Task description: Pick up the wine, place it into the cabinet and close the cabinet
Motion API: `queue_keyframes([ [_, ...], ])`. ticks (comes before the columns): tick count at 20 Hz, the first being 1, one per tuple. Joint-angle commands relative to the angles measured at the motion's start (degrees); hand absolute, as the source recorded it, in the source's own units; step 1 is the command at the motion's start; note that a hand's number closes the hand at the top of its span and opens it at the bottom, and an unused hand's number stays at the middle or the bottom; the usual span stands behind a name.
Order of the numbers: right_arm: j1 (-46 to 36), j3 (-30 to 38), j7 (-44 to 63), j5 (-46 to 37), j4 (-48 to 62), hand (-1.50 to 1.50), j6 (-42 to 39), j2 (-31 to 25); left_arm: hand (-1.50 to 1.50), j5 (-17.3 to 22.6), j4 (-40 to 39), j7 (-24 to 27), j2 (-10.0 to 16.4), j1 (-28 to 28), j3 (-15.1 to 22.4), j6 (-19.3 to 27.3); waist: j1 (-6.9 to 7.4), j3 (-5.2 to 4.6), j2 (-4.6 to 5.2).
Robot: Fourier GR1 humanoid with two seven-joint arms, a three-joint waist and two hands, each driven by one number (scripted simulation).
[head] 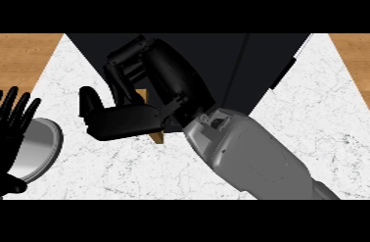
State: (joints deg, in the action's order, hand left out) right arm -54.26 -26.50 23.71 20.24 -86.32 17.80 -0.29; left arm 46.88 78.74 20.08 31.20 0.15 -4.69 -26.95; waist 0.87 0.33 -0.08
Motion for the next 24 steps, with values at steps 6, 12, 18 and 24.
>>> queue_keyframes([
  [6,1.43,6.41,-9.47,-1.30,13.58,1.50,-8.14,-1.02,-1.50,0.48,-1.71,-2.98,0.42,-2.03,-3.35,0.75,-0.25,-0.33,0.26],
  [12,-1.45,9.69,-11.79,-1.47,18.22,1.50,-12.00,-2.85,-1.50,1.44,-5.20,-3.42,2.11,-3.65,-4.67,-2.28,-0.23,-0.37,0.45],
  [18,-1.46,11.26,-16.95,-2.32,23.28,1.50,-14.85,-4.74,-1.50,-0.08,-2.17,-3.94,-1.12,-4.15,-1.34,0.77,0.24,-0.35,0.75],
  [24,-0.54,10.90,-18.62,-3.32,24.89,1.50,-15.17,-4.79,-1.50,0.24,-1.88,-3.12,0.48,-3.31,-2.30,-1.94,0.72,-0.37,0.71],
])
